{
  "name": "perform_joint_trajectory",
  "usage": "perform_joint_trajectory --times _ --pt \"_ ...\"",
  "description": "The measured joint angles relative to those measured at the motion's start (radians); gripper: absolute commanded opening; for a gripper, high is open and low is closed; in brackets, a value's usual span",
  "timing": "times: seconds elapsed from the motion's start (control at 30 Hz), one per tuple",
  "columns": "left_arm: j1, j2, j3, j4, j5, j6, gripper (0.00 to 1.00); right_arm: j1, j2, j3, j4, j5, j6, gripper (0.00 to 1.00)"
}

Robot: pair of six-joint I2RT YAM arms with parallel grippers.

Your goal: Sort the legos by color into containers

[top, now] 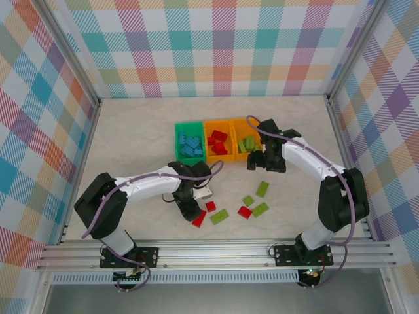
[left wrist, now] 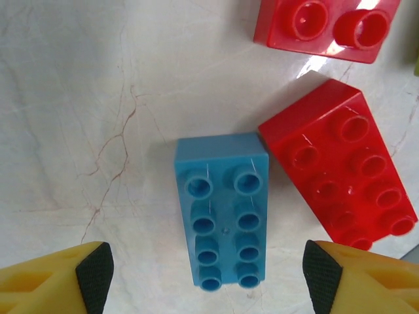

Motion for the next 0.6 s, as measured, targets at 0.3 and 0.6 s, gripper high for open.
perform_joint_trajectory --times 0.3,0.6 --pt "0.0 0.024 -0.034 0.019 0.003 0.0 0.72 0.0 0.0 0.02 -0.009 0.007 0.0 0.88" --pt "0.003 0.048 -0.034 0.038 0.006 -0.024 0.51 0.0 0.0 0.019 -0.018 0.019 0.0 0.88"
